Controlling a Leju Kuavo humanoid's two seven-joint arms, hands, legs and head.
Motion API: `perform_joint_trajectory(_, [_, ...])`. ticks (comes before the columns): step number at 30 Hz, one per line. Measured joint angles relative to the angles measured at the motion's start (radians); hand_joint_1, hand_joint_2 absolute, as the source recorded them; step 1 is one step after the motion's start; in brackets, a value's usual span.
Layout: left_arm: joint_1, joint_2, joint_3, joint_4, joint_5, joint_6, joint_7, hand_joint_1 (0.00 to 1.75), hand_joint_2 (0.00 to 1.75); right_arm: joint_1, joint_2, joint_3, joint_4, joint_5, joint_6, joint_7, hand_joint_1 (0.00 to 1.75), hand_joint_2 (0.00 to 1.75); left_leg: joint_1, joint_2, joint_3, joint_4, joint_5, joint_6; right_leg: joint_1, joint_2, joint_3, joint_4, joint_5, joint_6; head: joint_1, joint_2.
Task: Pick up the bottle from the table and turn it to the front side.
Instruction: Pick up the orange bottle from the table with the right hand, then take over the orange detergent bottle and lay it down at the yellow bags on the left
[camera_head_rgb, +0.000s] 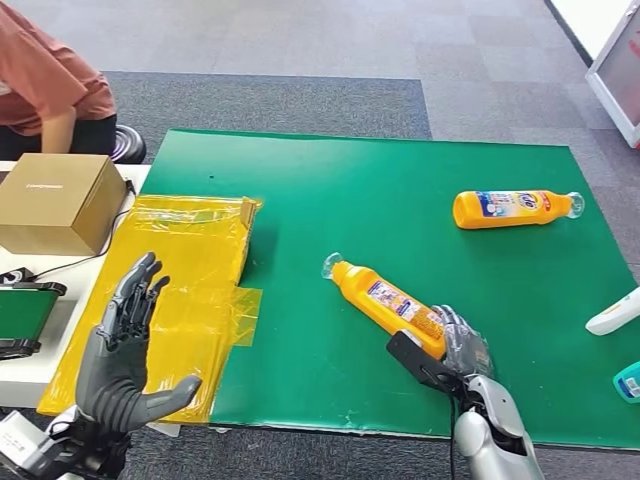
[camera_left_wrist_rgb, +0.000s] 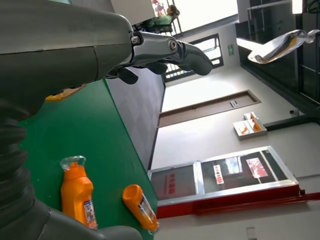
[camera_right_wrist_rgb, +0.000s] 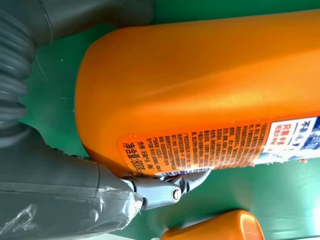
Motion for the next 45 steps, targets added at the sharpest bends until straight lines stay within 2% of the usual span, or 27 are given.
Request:
perform_joint_trajectory(9, [0.000, 0.000, 0.013, 0.000, 0.015, -0.002, 0.003, 0.00, 1.75, -0.004, 0.008, -0.023, 0.011, -0.030, -0.011, -0.021, 1.75, 1.75, 0.000, 0.000, 0.000, 0.000, 0.000, 0.002, 0.000, 0.000, 0.002, -0.002, 0.002, 0.003, 0.000, 0.000])
perform_joint_trajectory(12, [0.000, -0.001, 0.018, 0.001, 0.023, -0.004, 0.009, 0.00, 1.75, -0.004, 0.014, -0.032, 0.014, -0.090, -0.009, -0.061, 1.75, 1.75, 0.000, 0.000, 0.000, 0.000, 0.000, 0.002, 0.000, 0.000, 0.002, -0.002, 0.002, 0.004, 0.000, 0.000])
perform_joint_trajectory(15, [0.000, -0.001, 0.022, 0.004, 0.034, -0.002, 0.017, 0.00, 1.75, 0.001, 0.024, -0.050, 0.014, -0.256, 0.035, -0.149, 1.75, 1.75, 0.000, 0.000, -0.002, 0.000, 0.000, 0.002, 0.000, 0.000, 0.004, -0.002, 0.004, 0.004, 0.000, 0.000])
perform_joint_trajectory(19, [-0.007, 0.000, 0.028, 0.026, 0.064, 0.006, 0.020, 0.00, 1.75, 0.024, 0.048, -0.056, -0.015, -0.579, 0.142, -0.284, 1.75, 1.75, 0.000, 0.000, -0.004, 0.000, 0.001, 0.002, 0.000, 0.000, 0.003, -0.002, 0.004, 0.004, 0.000, 0.000])
perform_joint_trajectory(23, [-0.024, 0.000, 0.043, 0.071, 0.101, 0.008, 0.033, 0.00, 1.75, 0.026, 0.062, -0.053, -0.069, -0.791, 0.198, -0.338, 1.75, 1.75, 0.000, 0.000, -0.005, 0.000, 0.001, 0.002, 0.000, 0.000, 0.002, -0.002, 0.004, 0.004, 0.000, 0.000])
perform_joint_trajectory(28, [-0.061, 0.000, 0.068, 0.159, 0.152, 0.005, 0.066, 0.00, 1.75, 0.020, 0.074, -0.014, -0.138, -0.964, 0.240, -0.387, 1.75, 1.75, 0.000, 0.000, -0.006, 0.000, 0.001, 0.002, 0.000, 0.000, 0.002, -0.002, 0.003, 0.004, 0.000, 0.000])
perform_joint_trajectory(33, [-0.110, -0.003, 0.090, 0.256, 0.229, -0.034, 0.091, 0.00, 1.75, 0.004, 0.078, 0.071, -0.198, -1.004, 0.230, -0.421, 1.75, 1.75, 0.000, 0.000, -0.007, 0.000, 0.001, 0.002, 0.000, 0.000, 0.001, -0.002, 0.004, 0.004, 0.000, 0.000])
perform_joint_trajectory(37, [-0.146, -0.010, 0.078, 0.296, 0.408, -0.181, 0.117, 0.00, 1.75, -0.014, 0.084, 0.172, -0.233, -0.994, 0.215, -0.467, 1.75, 1.75, 0.000, 0.000, -0.007, 0.000, 0.001, 0.002, 0.000, 0.000, 0.001, -0.002, 0.005, 0.004, 0.000, 0.000])
perform_joint_trajectory(40, [-0.169, -0.014, 0.037, 0.302, 0.522, -0.282, 0.127, 0.00, 1.75, -0.021, 0.088, 0.245, -0.256, -0.985, 0.214, -0.503, 1.75, 1.75, 0.000, 0.000, -0.007, 0.000, 0.001, 0.002, 0.000, 0.000, 0.000, -0.002, 0.004, 0.004, 0.000, 0.000])
perform_joint_trajectory(45, [-0.226, -0.007, -0.066, 0.303, 0.553, -0.328, 0.149, 0.00, 1.75, -0.037, 0.089, 0.353, -0.280, -0.905, 0.197, -0.526, 1.75, 1.75, 0.000, 0.000, -0.007, 0.000, 0.001, 0.002, 0.000, 0.000, 0.000, -0.002, 0.004, 0.004, 0.000, 0.000])
